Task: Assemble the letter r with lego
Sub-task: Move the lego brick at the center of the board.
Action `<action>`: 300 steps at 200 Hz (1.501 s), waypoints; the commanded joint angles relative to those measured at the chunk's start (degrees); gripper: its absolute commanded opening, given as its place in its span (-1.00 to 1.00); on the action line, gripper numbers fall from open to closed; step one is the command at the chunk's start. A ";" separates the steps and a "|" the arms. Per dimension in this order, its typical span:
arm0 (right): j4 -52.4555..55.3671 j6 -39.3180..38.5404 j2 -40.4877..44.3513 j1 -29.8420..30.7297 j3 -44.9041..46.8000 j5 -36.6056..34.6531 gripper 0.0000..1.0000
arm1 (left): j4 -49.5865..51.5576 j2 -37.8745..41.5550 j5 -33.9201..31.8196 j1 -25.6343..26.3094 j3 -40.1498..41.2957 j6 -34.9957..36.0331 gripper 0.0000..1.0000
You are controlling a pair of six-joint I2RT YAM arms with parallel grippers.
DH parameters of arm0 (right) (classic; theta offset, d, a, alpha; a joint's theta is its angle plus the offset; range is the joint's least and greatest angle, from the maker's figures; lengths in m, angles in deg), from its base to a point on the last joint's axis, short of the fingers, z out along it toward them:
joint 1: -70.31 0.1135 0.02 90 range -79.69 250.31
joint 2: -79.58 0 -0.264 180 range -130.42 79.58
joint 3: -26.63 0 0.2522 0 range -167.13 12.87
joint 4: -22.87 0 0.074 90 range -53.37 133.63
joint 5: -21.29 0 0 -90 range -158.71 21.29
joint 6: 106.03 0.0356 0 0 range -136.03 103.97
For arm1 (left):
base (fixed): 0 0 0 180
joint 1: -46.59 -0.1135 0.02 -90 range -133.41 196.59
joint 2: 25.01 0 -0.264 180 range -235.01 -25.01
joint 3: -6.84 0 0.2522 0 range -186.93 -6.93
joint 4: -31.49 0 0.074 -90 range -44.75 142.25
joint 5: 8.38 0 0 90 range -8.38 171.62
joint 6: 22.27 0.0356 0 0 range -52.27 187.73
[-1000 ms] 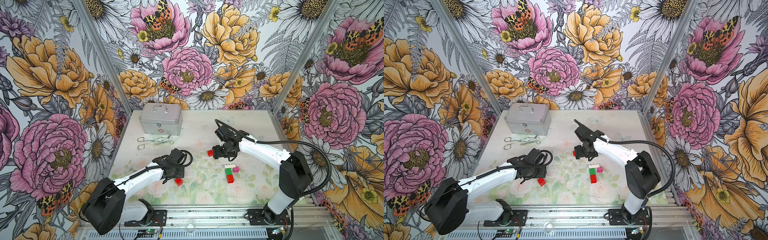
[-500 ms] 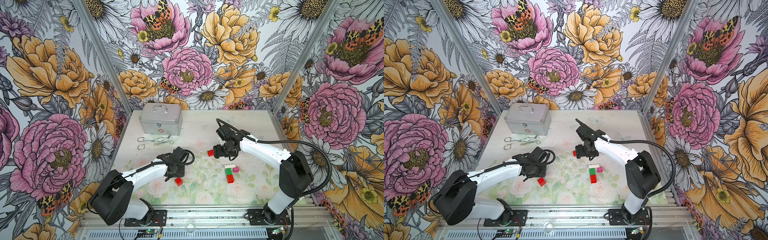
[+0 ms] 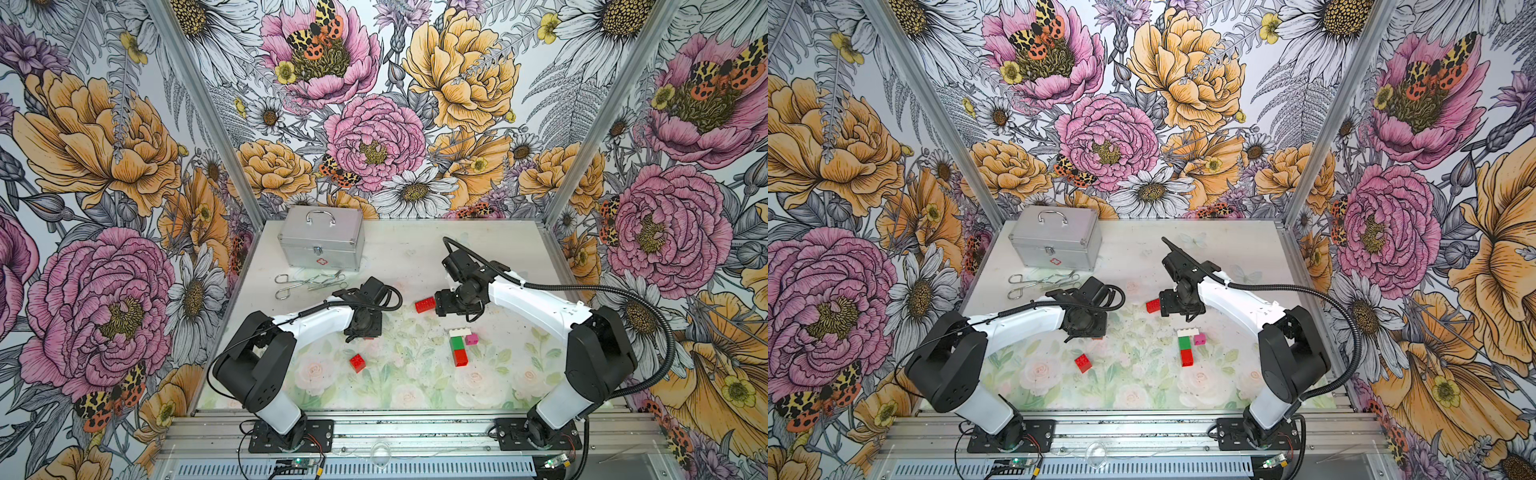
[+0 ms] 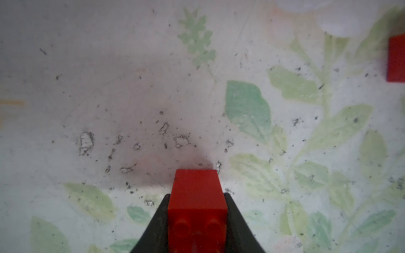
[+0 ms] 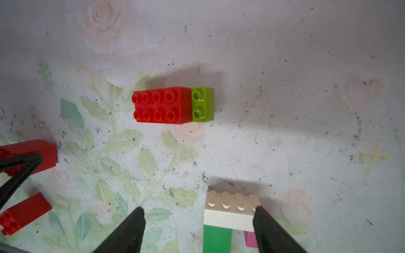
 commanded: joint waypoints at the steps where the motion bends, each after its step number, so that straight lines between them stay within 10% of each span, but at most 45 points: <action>1: -0.62 -0.86 2.51 -0.99 0.92 0.49 0.59 | 0.04 -3.69 -0.07 -0.96 -5.36 2.18 -0.41; 60: -0.62 -0.96 4.56 -2.70 3.31 0.89 0.59 | 1.03 -12.56 0.48 -2.16 -13.37 3.44 -0.27; 126: -0.54 -1.16 5.63 -3.72 3.74 0.91 0.66 | 1.27 -10.86 0.93 -2.35 -14.06 3.44 0.46; 300: -0.44 -0.44 10.19 3.23 6.11 0.03 0.67 | 17.29 25.36 -12.27 17.08 9.27 -9.40 0.91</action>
